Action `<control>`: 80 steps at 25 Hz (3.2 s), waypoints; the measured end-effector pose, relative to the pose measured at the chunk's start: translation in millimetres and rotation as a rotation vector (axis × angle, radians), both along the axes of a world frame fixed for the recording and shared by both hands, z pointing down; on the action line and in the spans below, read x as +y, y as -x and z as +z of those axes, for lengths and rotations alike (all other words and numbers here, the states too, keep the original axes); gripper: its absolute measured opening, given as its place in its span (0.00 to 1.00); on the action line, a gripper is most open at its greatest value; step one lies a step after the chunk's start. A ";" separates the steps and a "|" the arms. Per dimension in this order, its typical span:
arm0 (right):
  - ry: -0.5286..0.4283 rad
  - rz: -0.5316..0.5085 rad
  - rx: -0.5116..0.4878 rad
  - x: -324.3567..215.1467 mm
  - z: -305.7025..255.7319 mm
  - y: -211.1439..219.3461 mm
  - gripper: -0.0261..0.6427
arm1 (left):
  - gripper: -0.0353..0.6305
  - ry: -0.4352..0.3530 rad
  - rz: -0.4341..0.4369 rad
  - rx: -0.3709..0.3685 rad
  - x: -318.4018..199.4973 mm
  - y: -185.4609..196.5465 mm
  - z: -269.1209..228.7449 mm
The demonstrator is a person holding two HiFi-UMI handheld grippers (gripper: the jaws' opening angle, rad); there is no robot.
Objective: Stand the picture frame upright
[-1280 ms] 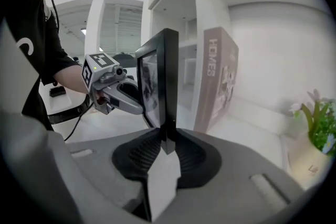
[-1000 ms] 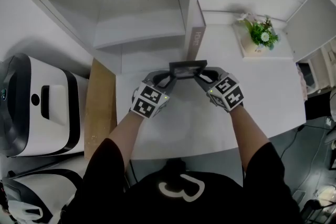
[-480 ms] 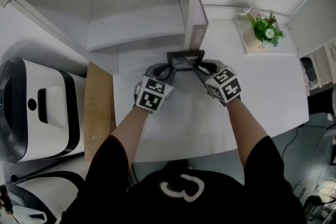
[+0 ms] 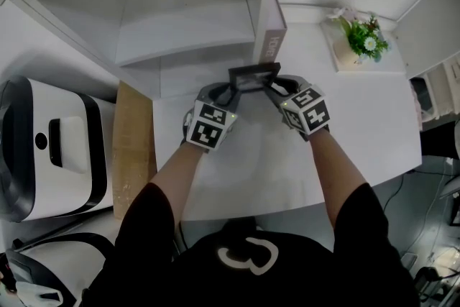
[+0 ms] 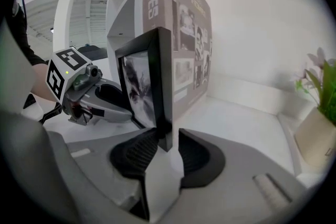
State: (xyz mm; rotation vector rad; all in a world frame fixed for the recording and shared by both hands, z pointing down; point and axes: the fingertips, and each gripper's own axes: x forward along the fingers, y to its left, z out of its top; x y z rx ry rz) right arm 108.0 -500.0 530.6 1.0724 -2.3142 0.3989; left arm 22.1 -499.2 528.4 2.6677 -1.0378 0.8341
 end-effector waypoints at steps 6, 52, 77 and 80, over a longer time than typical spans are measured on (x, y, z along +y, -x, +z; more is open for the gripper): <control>-0.023 -0.006 -0.007 -0.9 -5.1 -6.2 0.27 | 0.32 0.001 0.015 0.032 2.1 0.0 -5.4; -0.214 -0.193 -0.672 471.9 -285.6 -4.0 0.04 | 0.07 -0.036 0.044 0.579 456.4 -16.5 -281.6; -0.218 -0.171 -0.652 508.2 -266.0 -4.1 0.04 | 0.07 -0.060 0.047 0.523 494.6 -17.4 -262.4; -0.213 -0.168 -0.647 509.8 -262.3 -4.1 0.04 | 0.07 -0.052 0.044 0.504 495.6 -18.2 -256.1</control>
